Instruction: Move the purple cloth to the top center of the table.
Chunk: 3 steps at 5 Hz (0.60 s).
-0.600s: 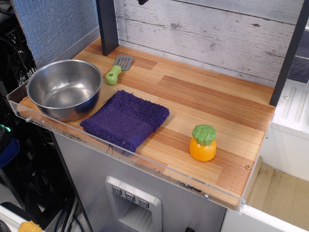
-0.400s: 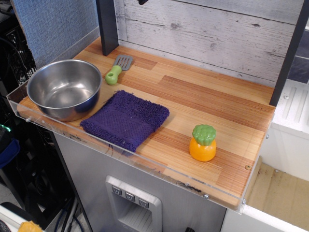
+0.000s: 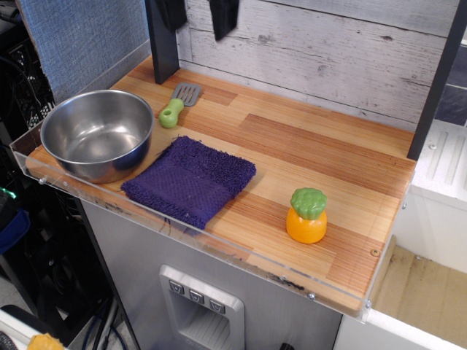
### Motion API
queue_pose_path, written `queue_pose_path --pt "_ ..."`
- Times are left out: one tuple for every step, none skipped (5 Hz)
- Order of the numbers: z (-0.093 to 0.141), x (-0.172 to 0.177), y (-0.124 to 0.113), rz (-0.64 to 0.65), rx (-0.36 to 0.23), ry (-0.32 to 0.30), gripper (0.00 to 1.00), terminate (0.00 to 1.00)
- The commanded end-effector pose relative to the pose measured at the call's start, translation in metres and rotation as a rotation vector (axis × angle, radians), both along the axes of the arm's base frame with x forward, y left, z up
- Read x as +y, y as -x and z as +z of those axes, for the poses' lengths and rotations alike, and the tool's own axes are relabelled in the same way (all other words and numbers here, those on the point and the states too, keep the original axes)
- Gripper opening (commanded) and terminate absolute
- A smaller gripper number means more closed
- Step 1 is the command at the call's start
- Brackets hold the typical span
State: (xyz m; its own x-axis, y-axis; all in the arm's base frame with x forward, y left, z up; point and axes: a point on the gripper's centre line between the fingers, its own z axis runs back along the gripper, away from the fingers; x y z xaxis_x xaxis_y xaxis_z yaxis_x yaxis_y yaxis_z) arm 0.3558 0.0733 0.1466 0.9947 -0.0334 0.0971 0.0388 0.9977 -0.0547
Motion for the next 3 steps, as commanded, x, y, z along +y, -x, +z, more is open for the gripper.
queue_pose_path --pt "0.014 -0.029 0.032 -0.127 -0.166 -0.077 1.0 0.0" --pt "-0.017 -0.04 0.044 -0.112 -0.095 -0.13 1.0 0.0" --pt "-0.047 -0.045 0.051 -0.091 -0.054 -0.141 1.0 0.0"
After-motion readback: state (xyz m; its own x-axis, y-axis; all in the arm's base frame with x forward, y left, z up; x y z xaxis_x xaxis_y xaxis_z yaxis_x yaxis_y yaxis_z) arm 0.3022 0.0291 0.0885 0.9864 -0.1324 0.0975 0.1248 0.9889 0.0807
